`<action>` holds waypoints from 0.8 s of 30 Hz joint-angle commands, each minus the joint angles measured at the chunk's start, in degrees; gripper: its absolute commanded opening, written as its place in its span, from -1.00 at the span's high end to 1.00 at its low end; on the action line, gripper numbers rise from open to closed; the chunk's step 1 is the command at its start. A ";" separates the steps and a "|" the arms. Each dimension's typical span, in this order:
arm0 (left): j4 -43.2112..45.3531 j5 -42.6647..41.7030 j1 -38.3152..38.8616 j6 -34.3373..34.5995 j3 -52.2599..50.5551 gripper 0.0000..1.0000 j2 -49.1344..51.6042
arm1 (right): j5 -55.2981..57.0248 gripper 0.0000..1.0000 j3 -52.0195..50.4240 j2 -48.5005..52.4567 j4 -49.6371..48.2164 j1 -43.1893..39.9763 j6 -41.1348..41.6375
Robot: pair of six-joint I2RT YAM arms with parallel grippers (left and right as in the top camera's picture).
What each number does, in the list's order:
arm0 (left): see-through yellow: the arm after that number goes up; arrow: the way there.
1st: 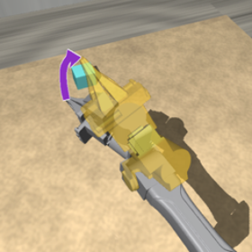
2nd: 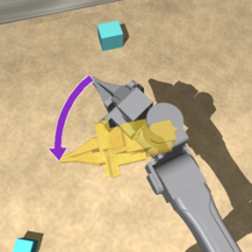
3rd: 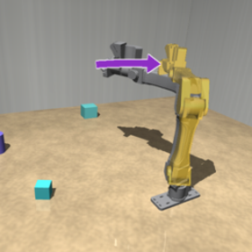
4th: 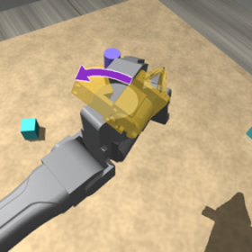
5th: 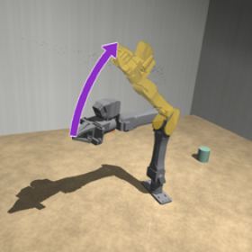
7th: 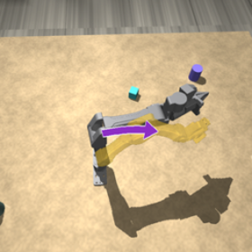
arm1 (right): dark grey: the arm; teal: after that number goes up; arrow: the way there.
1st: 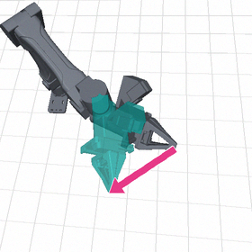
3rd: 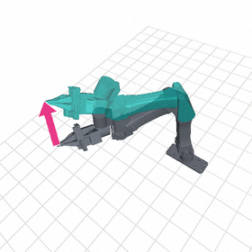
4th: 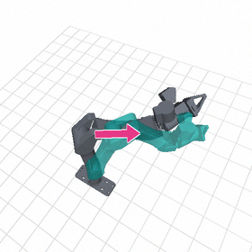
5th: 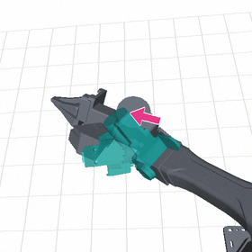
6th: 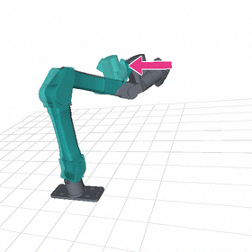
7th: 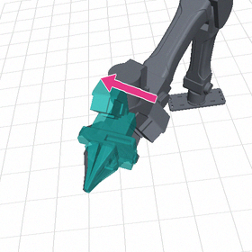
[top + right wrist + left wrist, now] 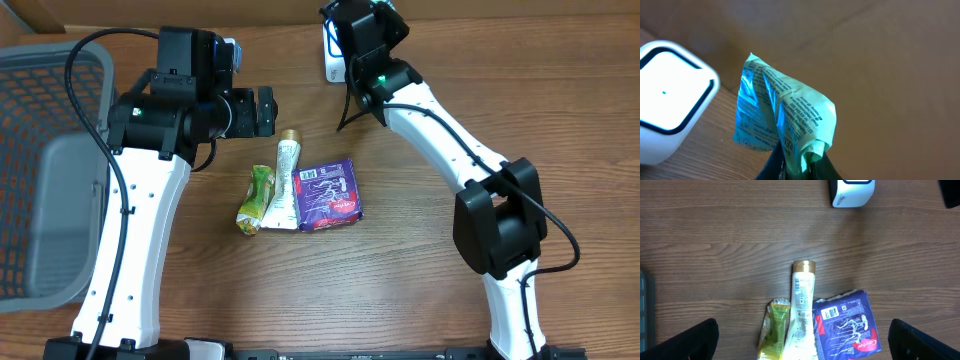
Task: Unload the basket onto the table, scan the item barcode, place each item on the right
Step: 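Lift the pouch with the right gripper and hold it before the scanner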
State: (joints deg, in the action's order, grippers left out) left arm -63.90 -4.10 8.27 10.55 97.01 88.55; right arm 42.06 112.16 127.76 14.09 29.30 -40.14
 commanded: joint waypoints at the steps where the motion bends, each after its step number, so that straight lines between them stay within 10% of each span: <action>1: 0.04 0.00 0.37 -0.09 0.52 -0.99 0.31 | -3.72 0.93 1.46 2.43 -1.84 0.59 -10.69; 12: 0.04 0.00 0.37 -0.09 0.52 -0.99 0.31 | -8.59 0.93 1.42 4.98 -5.07 0.61 -35.58; 24: 0.04 0.00 0.37 -0.09 0.52 -0.99 0.31 | -11.50 0.93 1.42 4.98 -7.43 0.63 -36.83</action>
State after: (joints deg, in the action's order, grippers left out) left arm -63.88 -4.10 8.27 10.55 97.01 88.55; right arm 32.73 112.18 133.47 7.44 29.74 -76.36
